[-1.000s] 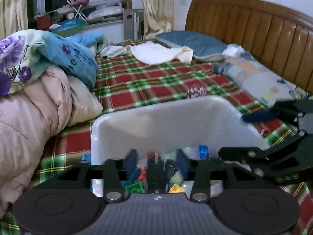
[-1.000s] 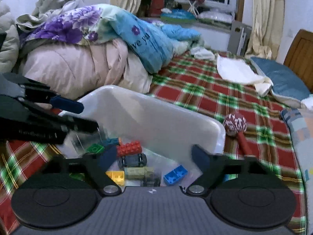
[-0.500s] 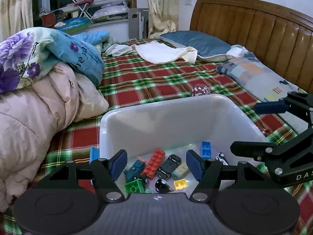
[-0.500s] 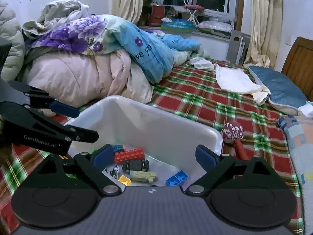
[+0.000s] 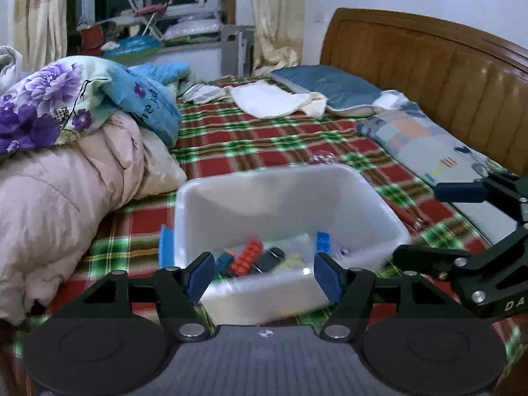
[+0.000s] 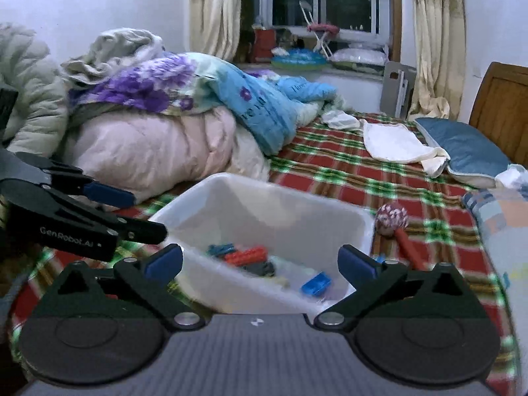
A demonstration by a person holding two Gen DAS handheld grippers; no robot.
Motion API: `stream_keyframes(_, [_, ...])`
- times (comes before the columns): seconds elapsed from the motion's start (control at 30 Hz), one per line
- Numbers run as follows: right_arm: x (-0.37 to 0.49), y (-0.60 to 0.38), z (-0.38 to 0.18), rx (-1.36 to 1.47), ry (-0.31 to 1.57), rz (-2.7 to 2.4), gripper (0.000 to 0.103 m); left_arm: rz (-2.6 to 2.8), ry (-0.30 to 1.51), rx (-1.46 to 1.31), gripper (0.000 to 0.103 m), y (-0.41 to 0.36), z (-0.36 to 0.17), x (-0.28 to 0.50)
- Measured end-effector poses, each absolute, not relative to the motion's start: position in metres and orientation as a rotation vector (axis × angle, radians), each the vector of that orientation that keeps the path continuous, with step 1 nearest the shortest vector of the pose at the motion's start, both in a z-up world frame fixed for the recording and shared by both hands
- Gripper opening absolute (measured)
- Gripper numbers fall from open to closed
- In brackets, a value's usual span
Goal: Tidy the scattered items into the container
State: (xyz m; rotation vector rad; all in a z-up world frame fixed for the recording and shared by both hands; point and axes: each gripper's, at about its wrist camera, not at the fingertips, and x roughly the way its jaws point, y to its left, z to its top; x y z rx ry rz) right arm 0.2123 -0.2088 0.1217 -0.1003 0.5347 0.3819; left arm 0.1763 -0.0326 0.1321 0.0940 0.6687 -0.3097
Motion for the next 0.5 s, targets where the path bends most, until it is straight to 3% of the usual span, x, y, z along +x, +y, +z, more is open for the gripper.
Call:
stream_keyframes(0.17, [0.147, -0.207, 0.066, -0.109, 0.414, 0.322, 0.103, -0.321, 0.587, 0.116, 0.076, -0.028, 0.076, 0.116])
stream_keyframes(0.3, [0.131, -0.205, 0.031, -0.108, 0.481, 0.32, 0.103, -0.292, 0.625, 0.114, 0.076, -0.022, 0.04, 0.101])
stream_keyframes(0.5, [0.146, -0.206, 0.062, -0.122, 0.471, 0.32, 0.103, -0.254, 0.654, 0.095, 0.076, -0.015, 0.054, 0.118])
